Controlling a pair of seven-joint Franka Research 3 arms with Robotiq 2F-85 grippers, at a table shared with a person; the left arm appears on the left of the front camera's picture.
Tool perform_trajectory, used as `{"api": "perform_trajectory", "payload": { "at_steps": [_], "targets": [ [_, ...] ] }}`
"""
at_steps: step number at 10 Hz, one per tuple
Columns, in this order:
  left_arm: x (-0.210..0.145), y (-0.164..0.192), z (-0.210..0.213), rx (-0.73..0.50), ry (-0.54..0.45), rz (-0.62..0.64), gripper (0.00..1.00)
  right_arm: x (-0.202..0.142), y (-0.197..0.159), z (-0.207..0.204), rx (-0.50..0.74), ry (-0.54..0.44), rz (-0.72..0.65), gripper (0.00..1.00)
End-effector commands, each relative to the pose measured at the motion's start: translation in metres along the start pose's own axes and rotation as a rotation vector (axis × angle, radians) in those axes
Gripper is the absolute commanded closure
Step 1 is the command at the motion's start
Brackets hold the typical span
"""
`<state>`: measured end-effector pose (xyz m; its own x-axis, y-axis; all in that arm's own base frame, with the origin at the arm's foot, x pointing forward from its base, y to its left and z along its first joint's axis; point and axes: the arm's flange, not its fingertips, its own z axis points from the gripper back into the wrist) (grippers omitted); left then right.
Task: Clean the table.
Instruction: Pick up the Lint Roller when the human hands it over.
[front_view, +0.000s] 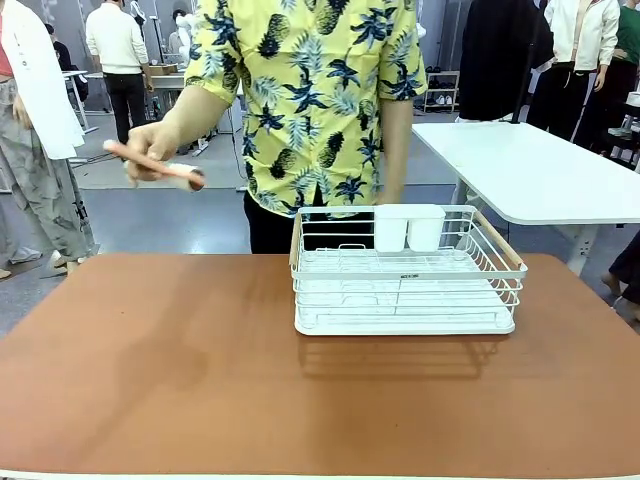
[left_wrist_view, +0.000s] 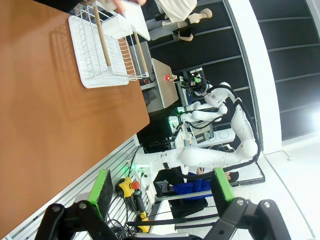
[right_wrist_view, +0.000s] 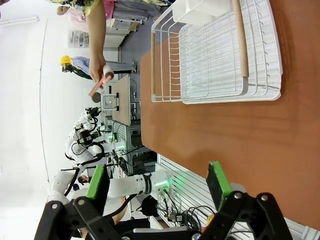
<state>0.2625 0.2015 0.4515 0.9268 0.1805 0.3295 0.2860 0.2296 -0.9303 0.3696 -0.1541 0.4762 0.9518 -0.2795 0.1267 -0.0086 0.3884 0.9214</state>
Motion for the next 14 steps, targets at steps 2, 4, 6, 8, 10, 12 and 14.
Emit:
{"api": "perform_trajectory", "payload": {
  "at_steps": [2,4,6,8,10,12,14],
  "targets": [
    [-0.0012,-0.0011,0.0030,-0.014,0.002,-0.013,0.00,-0.0012,0.0015,0.0011,0.005,0.006,0.010,0.00],
    [-0.0012,-0.0011,0.0030,-0.014,0.002,-0.013,0.00,-0.0012,0.0015,0.0011,0.005,0.006,0.010,0.00],
    [-0.0012,-0.0011,0.0030,-0.014,0.002,-0.013,0.00,-0.0012,0.0015,0.0011,0.005,0.006,0.010,0.00],
    [-0.0012,-0.0011,0.0030,-0.014,0.002,-0.013,0.00,-0.0012,0.0015,0.0011,0.005,0.006,0.010,0.00],
    [-0.0012,-0.0011,0.0030,-0.014,0.002,-0.013,0.00,-0.0012,0.0015,0.0011,0.005,0.006,0.010,0.00],
    [-0.0012,-0.0011,0.0030,-0.014,0.002,-0.013,0.00,-0.0012,0.0015,0.0011,0.005,0.006,0.010,0.00],
    [-0.0012,-0.0011,0.0030,-0.014,0.002,-0.013,0.00,-0.0012,0.0015,0.0011,0.005,0.006,0.010,0.00]
  ]
}}
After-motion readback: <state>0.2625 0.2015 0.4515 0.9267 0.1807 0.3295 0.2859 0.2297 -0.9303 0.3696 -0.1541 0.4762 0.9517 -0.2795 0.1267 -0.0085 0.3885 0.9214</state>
